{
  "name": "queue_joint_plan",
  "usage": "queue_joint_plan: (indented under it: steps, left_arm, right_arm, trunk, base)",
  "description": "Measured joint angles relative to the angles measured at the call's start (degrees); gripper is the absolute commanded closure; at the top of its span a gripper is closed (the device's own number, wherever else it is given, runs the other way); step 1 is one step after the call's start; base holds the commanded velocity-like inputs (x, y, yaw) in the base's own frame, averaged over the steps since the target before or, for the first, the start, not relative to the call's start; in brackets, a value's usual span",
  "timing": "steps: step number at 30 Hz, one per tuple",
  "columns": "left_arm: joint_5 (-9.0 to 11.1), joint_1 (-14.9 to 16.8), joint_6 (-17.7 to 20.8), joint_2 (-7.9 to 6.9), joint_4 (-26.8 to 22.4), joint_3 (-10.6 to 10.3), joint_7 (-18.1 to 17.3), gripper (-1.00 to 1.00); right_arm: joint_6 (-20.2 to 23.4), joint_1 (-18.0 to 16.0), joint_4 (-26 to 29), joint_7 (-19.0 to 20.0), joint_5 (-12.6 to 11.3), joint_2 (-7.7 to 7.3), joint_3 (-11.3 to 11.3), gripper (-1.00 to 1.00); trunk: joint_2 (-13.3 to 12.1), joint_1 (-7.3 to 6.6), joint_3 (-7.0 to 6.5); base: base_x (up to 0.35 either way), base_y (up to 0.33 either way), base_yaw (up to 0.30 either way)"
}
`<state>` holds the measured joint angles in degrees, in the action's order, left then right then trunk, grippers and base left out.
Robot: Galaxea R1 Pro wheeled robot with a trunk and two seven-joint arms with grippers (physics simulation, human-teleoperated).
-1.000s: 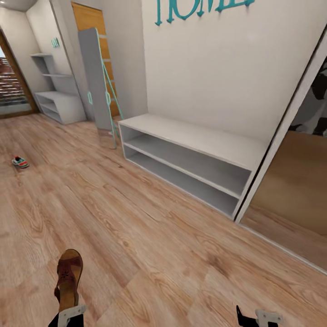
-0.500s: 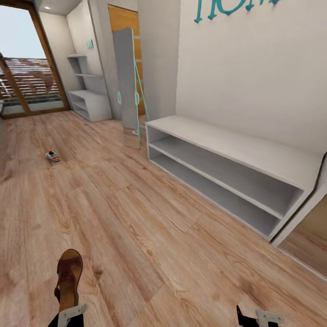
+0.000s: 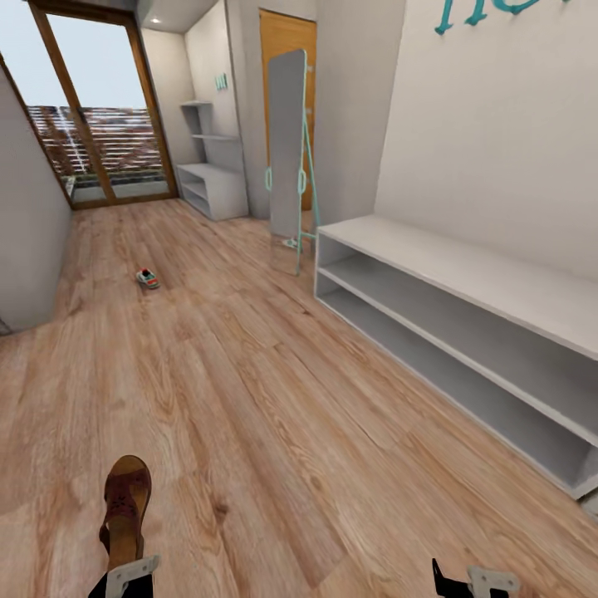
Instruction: Pick up the two gym shoes and the two sandals from the corridor floor and place them onto the hallstand (shoe rack) in the corridor, making sure they are on the rack and not on the floor. Arrange them so the two gym shoes are next to each other and the two sandals are next to each other.
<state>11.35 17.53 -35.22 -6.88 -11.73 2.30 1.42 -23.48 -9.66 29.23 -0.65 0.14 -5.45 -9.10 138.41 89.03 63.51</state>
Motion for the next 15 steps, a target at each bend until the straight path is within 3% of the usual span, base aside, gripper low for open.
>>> queue_joint_plan:
  steps: [11, 15]
  left_arm:
    - [-0.1, 0.0, 0.0, 0.03, 0.0, -0.1, -0.1, 1.0]
    - [0.0, 0.0, 0.0, 0.01, 0.0, -0.1, -0.1, 1.0]
  right_arm:
    - [0.0, 0.0, 0.1, 0.0, -0.1, -0.02, 0.0, -1.0]
    - [0.0, 0.0, 0.4, 0.2, -0.1, -0.1, 0.0, -1.0]
  trunk:
    - [0.0, 0.02, 0.06]
    - [0.0, 0.0, 0.14]
  base:
    - [0.041, 0.025, 0.28]
    - [0.222, 0.0, 0.242]
